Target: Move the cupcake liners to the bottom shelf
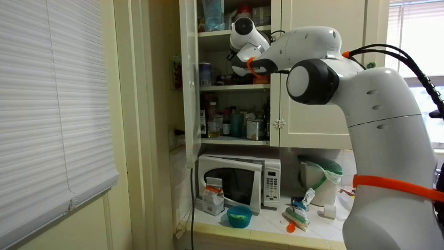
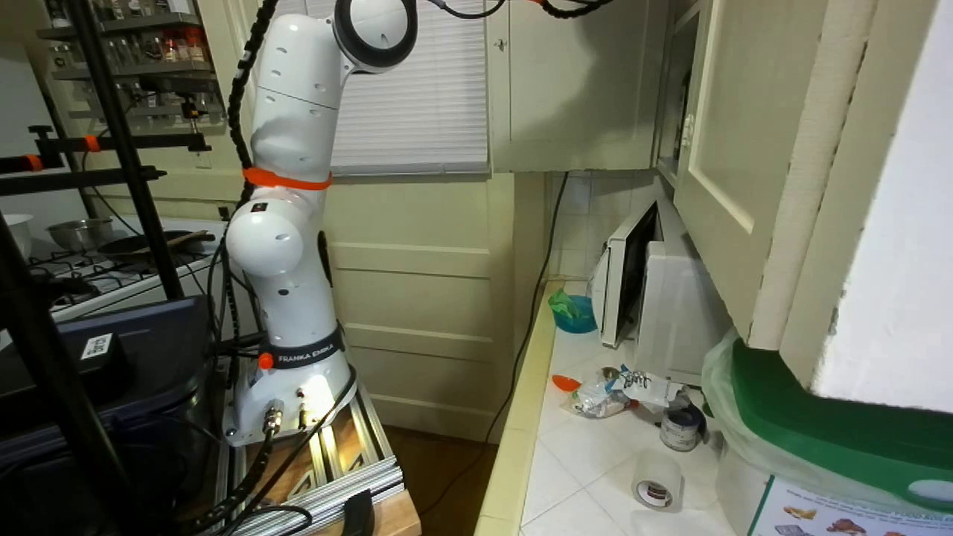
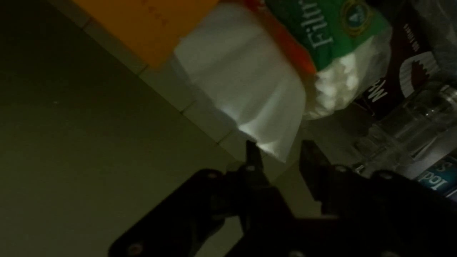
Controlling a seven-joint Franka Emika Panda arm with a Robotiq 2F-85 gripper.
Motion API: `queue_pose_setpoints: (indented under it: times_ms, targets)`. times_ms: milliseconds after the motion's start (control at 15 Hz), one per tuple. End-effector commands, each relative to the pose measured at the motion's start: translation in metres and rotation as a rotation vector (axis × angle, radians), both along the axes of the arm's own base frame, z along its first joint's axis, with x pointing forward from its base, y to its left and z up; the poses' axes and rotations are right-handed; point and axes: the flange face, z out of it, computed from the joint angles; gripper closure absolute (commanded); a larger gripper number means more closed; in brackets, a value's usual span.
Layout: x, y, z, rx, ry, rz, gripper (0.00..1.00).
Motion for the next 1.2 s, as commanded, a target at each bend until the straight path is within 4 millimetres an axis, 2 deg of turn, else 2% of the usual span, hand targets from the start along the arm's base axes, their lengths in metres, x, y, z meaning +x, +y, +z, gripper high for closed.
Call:
queue_pose_setpoints:
  times_ms: [0, 67, 533, 1133]
  targets:
    - [0.005, 0.002, 0.006, -0.032, -0.026, -0.05, 0.96]
    - [0.005, 0.003, 0.007, -0.035, -0.033, -0.057, 1.0]
    - [0.007, 0.013, 0.011, -0.023, -0.095, -0.087, 1.0]
    - [-0.008, 0.05, 0.012, 0.07, -0.121, -0.024, 1.0]
